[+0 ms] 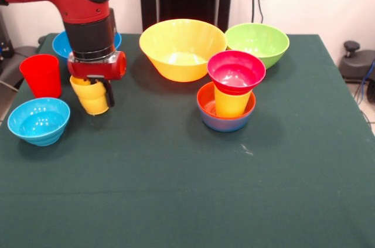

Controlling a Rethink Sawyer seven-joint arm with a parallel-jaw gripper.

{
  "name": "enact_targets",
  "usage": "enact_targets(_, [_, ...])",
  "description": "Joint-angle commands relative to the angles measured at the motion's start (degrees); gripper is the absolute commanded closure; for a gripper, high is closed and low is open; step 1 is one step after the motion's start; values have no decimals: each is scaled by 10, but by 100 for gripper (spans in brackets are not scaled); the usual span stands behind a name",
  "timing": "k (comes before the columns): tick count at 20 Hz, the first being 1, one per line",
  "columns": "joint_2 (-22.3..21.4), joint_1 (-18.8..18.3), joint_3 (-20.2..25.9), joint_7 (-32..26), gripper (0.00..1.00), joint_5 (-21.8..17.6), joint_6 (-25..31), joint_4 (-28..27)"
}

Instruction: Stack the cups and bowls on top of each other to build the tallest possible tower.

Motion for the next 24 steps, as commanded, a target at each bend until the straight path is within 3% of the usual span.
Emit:
enact_targets(1, [56, 29, -4, -152, 100, -50, 10, -72])
enact_targets(12, [51, 47, -9, -137, 100, -58, 5, -73])
enact_targets(22, [51, 40, -3, -134, 100, -44, 3, -63])
enact_targets(24, [34, 42, -1, -121, 100, -33, 6, -49])
